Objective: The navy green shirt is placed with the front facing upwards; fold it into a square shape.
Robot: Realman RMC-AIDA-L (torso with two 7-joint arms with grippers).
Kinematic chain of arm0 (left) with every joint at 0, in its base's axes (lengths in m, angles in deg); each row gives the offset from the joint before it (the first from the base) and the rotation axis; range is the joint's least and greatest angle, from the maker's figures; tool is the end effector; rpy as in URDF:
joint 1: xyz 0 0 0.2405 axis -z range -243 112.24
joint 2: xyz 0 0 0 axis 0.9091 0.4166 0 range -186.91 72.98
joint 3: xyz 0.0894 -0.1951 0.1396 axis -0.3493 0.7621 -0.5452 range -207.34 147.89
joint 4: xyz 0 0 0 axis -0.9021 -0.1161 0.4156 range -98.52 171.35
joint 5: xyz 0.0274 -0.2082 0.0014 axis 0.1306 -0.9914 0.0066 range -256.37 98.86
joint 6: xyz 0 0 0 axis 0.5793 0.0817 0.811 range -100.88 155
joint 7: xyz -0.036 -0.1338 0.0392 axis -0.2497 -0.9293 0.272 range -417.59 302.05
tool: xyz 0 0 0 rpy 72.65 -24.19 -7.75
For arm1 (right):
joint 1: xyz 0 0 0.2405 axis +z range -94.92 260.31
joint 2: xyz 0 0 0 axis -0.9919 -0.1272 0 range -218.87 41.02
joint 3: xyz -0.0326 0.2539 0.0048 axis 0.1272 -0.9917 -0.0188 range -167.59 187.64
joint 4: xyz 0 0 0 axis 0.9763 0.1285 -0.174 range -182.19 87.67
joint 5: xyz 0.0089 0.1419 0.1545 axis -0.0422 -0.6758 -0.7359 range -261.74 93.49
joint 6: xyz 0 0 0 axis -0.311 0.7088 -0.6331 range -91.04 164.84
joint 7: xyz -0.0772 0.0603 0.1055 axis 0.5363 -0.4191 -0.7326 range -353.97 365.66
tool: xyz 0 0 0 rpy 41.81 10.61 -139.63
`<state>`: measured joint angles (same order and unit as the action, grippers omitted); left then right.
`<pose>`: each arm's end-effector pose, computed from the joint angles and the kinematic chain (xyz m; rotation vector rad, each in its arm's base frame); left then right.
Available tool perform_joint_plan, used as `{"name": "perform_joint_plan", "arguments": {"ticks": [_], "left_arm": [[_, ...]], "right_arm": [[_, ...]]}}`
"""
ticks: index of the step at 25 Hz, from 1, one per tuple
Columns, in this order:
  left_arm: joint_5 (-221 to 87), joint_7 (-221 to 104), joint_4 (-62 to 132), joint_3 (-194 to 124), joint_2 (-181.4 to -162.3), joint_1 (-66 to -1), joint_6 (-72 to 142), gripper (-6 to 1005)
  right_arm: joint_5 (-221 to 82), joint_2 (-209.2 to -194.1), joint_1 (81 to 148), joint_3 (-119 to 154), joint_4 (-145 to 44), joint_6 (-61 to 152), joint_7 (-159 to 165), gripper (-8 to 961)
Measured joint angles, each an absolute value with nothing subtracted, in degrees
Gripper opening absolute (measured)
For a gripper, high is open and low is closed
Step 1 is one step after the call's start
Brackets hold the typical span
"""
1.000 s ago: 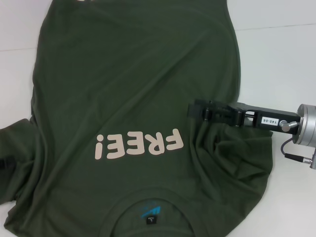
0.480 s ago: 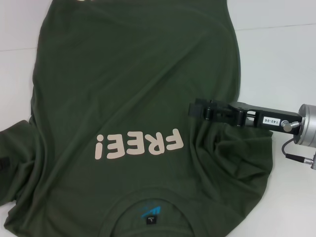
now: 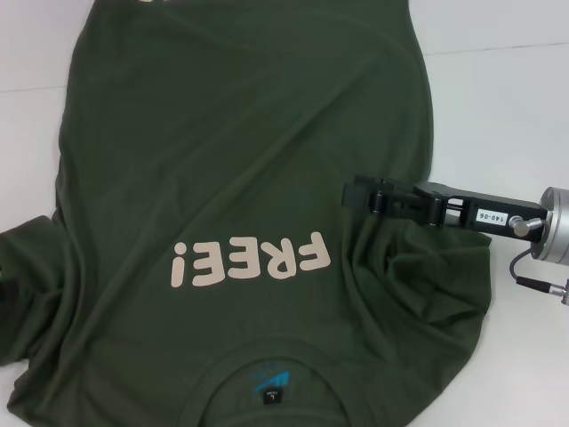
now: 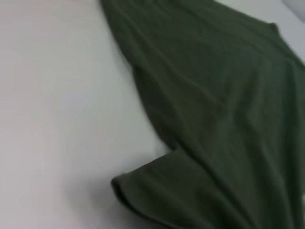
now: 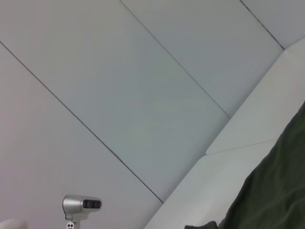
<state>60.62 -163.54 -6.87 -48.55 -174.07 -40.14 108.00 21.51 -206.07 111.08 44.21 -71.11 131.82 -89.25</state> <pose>-0.3729 0.3015 0.0546 -2.1868 -1.4267 -0.3590 0.2716 0.3051 -0.0022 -2.4985 1.2805 1.1701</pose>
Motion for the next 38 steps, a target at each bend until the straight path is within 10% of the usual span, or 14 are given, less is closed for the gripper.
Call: {"name": "perform_joint_plan", "arguments": {"ticks": [38], "left_arm": [[47.53,-174.53,-13.21,-47.67,-174.78,-35.77,124.36,36]], "right_arm": [[21.52,-206.16,111.01,42.7,-71.2,132.8,-89.12,913]]}}
